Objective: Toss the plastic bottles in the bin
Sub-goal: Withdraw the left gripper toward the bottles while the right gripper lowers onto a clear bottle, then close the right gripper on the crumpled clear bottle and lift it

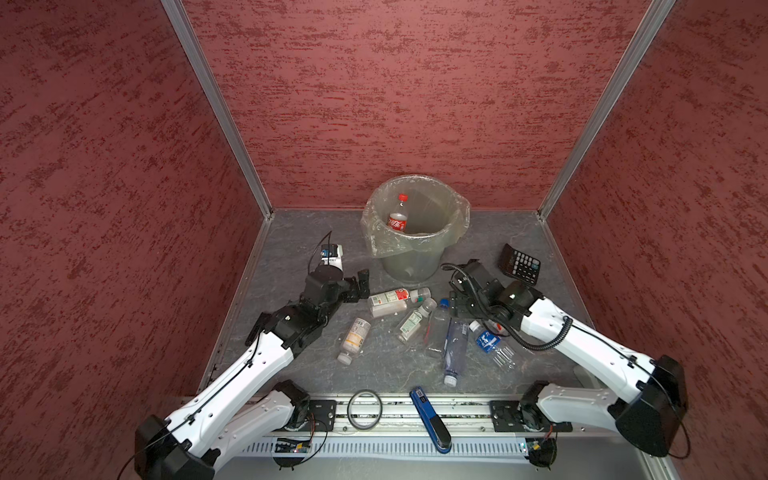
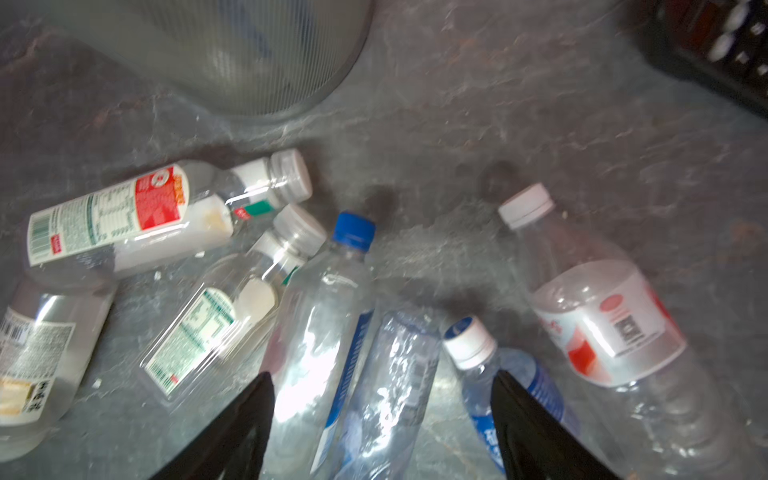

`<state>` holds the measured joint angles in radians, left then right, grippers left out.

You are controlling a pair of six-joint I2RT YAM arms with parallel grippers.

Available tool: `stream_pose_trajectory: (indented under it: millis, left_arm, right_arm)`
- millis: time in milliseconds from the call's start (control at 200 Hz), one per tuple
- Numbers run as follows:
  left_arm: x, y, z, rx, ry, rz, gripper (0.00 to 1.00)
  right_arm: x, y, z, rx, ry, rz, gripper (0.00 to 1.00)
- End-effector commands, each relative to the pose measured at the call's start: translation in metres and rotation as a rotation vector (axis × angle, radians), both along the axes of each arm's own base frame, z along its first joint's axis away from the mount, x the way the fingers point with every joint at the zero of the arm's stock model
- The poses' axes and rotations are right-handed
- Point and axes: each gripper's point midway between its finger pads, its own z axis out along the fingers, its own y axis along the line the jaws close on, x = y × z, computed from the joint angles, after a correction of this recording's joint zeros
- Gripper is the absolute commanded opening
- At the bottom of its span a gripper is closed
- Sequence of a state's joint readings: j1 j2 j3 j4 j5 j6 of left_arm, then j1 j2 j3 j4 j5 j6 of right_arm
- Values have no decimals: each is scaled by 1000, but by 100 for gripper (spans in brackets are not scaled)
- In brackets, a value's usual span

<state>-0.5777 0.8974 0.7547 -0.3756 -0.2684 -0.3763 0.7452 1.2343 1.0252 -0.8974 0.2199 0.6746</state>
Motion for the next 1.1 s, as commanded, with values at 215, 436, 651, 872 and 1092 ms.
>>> stream_pose_trajectory:
  millis: [215,436,651,872,1092]
  left_arm:
    - [-18,5,-22,-41,55,-3,100]
    - [-17,2,-29,-43,65,-14,100]
    - [-19,4,-28,-41,64,-13,100]
    - [-19,9,-31,-34,76,-8,99]
    - [-21,10,-42,-44,106,-5,100]
  right_arm:
    - [-68,-2,-47,57,176,-170,77]
    - [-77,11,-75,58,216,-148,76]
    - [-77,10,-104,33,246,-165,73]
    - [-59,6,-110,23,215,-169,71]
    - [-44,11,-121,1,223,-124,69]
